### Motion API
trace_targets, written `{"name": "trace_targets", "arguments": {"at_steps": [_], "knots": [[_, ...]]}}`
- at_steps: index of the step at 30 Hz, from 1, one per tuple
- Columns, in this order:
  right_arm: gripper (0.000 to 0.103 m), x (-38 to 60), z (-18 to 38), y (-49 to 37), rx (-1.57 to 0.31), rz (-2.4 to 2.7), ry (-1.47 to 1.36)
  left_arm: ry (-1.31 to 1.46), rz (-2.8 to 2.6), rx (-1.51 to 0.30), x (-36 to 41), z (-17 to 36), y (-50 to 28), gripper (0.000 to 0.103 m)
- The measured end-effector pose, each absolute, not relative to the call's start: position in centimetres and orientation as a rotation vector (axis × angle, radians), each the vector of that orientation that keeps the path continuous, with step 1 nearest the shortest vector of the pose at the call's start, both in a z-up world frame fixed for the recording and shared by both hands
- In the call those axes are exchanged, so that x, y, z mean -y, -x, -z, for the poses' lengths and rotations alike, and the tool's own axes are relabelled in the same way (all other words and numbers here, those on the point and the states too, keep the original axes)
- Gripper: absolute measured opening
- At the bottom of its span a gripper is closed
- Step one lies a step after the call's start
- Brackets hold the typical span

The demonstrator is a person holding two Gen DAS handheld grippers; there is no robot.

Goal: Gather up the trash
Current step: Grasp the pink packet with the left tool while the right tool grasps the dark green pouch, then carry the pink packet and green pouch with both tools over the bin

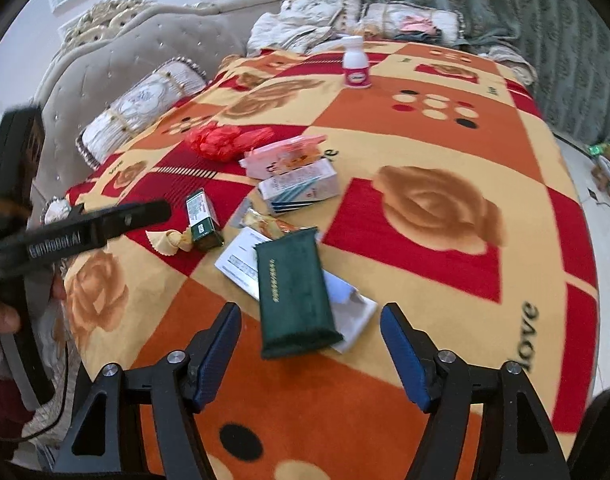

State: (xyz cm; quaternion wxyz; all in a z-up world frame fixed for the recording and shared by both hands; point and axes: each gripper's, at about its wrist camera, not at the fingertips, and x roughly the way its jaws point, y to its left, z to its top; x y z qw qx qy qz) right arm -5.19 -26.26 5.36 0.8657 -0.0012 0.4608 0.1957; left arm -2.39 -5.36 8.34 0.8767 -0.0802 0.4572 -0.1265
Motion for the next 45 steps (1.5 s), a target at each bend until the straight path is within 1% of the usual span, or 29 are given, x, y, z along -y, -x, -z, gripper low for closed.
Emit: {"name": "trace_targets", "arguments": {"at_steps": [7,13,16,18,19,20,21,22,23,24,28,36,45], "knots": [[0.071,25.5,-3.7,3.7,-0.999,-0.405,0.018,0.093,0.364,-0.927,8.9,-8.9,-1.6,0.063],[0.071,25.6,-3.5,3.1,-0.997,-0.402,0.019,-0.057,0.313,-0.935,12.0,-7.6,-4.7,0.063],[0.071,25.3,-3.3,2.7,-0.996,-0.404,0.022,-0.047,0.309,-0.968,11.8,-6.6,-6.0,0.062],[0.071,25.0,-3.0,2.6,-0.995,-0.410,0.025,0.026,0.337,-1.015,11.0,-5.9,-6.6,0.040],[0.071,24.9,-2.9,2.5,-0.994,-0.413,0.028,0.040,0.339,-1.030,10.9,-5.8,-6.7,0.020],[0.071,24.7,-2.7,2.4,-0.994,-0.421,0.029,0.052,0.335,-1.047,10.5,-5.6,-6.8,0.015],[0.063,24.6,-2.6,2.4,-0.994,-0.426,0.033,0.061,0.329,-1.044,10.1,-5.6,-6.6,0.015],[0.059,24.4,-2.5,2.5,-0.989,-0.424,0.046,0.067,0.327,-1.038,9.9,-5.7,-6.4,0.012],[0.054,24.3,-2.6,2.6,-0.978,-0.419,0.055,0.085,0.328,-1.032,9.3,-6.0,-6.1,0.011],[0.046,24.4,-2.7,2.6,-0.972,-0.420,0.054,0.102,0.334,-1.028,8.9,-6.3,-5.8,0.011],[0.040,25.1,-3.0,3.2,-0.970,-0.428,0.040,0.153,0.362,-0.998,7.8,-7.8,-4.6,0.010],[0.039,26.8,-4.3,5.5,-0.942,-0.424,0.016,0.220,0.435,-0.970,7.6,-10.7,-1.2,0.010],[0.039,30.3,-5.5,8.4,-0.913,-0.366,-0.031,0.224,0.536,-0.970,11.1,-11.6,3.0,0.010]]}}
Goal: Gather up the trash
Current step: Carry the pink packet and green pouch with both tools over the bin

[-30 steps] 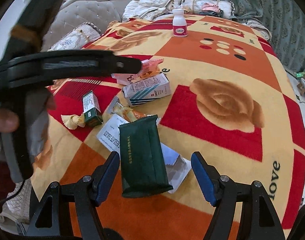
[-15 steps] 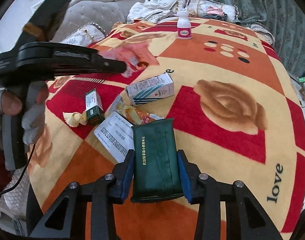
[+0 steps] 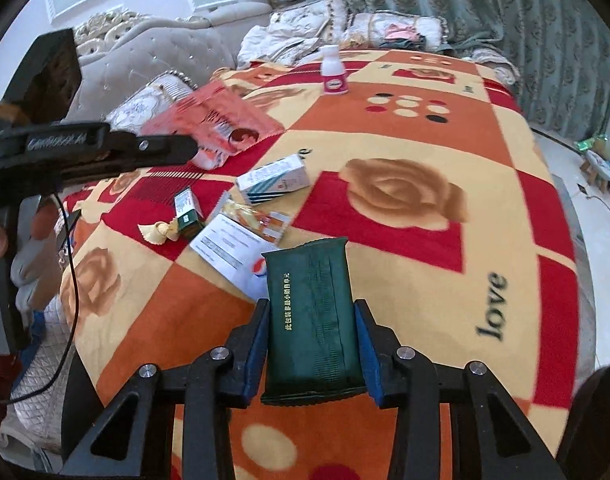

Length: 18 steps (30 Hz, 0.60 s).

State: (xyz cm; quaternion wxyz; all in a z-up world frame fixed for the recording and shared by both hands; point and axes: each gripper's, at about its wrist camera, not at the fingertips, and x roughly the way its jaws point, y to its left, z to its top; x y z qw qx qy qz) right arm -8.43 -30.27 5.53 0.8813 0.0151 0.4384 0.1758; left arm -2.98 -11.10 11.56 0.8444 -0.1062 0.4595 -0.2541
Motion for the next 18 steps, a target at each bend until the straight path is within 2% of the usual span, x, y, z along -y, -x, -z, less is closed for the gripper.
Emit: {"name": "trace_targets", "arguments": {"at_steps": [18], "knots": [[0.039,38.5,-6.0,13.4,-0.892,-0.212,-0.102,0.092,0.631,-0.970,20.7,-10.6,9.4,0.010]]}}
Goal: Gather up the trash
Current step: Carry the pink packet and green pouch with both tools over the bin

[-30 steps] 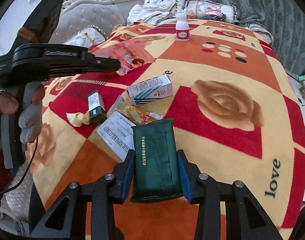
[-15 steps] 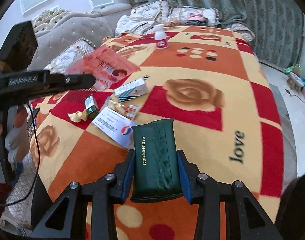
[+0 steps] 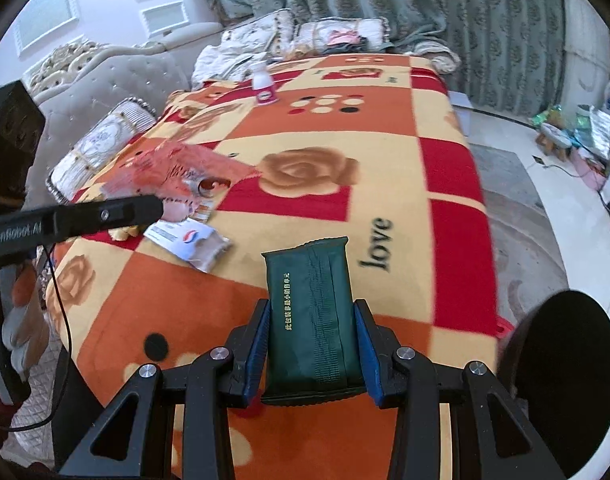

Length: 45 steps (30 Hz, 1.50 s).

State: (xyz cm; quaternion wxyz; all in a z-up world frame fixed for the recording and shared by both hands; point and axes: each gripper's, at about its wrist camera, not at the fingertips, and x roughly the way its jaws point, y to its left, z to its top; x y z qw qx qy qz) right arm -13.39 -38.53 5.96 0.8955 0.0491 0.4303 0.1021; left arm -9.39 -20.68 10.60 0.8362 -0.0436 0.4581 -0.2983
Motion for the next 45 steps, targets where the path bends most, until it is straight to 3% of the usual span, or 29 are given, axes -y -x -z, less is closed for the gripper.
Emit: {"name": "trace_targets", "arguments": {"at_steps": [45], "knots": [[0.039,57.6,-5.7,21.5,-0.849,0.146,-0.287,-0.144,0.904,-1.029,42.3,-7.7,13.7,0.010]]}}
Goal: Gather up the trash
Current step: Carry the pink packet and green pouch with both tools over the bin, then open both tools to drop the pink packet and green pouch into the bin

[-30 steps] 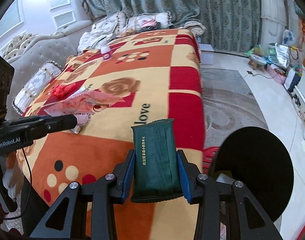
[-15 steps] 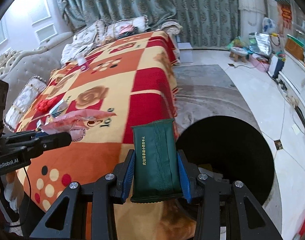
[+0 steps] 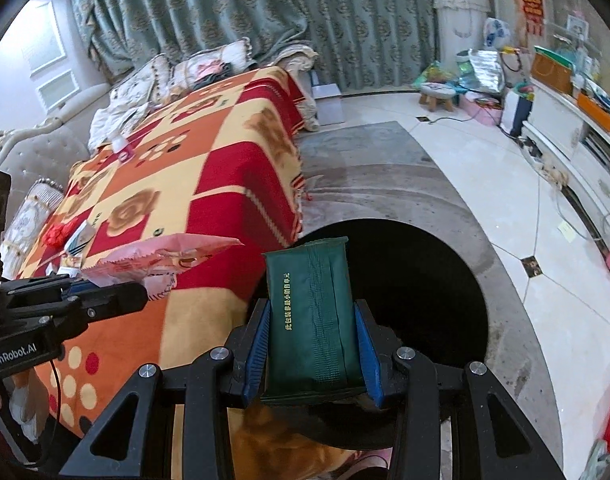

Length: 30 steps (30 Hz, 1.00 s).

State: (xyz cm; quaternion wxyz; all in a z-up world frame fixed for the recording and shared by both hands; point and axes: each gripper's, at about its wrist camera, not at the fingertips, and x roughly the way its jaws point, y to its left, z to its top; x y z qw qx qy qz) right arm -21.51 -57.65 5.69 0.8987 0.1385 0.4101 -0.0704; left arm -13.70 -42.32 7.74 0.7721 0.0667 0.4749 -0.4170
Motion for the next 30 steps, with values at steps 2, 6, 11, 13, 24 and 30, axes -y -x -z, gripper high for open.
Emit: {"name": "trace_targets", "arguments": {"at_steps": [2,6,11,13,24,30], "knots": [[0.039,58.4,-5.6,21.8,-0.848,0.157,-0.297,-0.148,0.915,-1.032,43.1,-7.6,13.8,0.011],[0.039,59.6,-5.3,22.1,-0.850,0.174,-0.315,-0.136,0.934,-1.045,44.3,-7.5,13.7,0.011],[0.039,60.4,-5.1,22.3,-0.848,0.189,-0.332,-0.123,0.954,-1.062,45.7,-7.4,13.5,0.010],[0.039,60.7,-5.0,22.3,-0.848,0.193,-0.341,-0.121,0.958,-1.066,46.1,-7.3,13.5,0.010],[0.046,62.9,-4.3,22.9,-0.843,0.233,-0.436,-0.067,1.016,-1.110,47.8,-7.1,13.5,0.011],[0.047,63.8,-4.6,23.6,-0.832,0.262,-0.457,-0.029,1.058,-1.114,48.2,-7.1,13.8,0.021]]}}
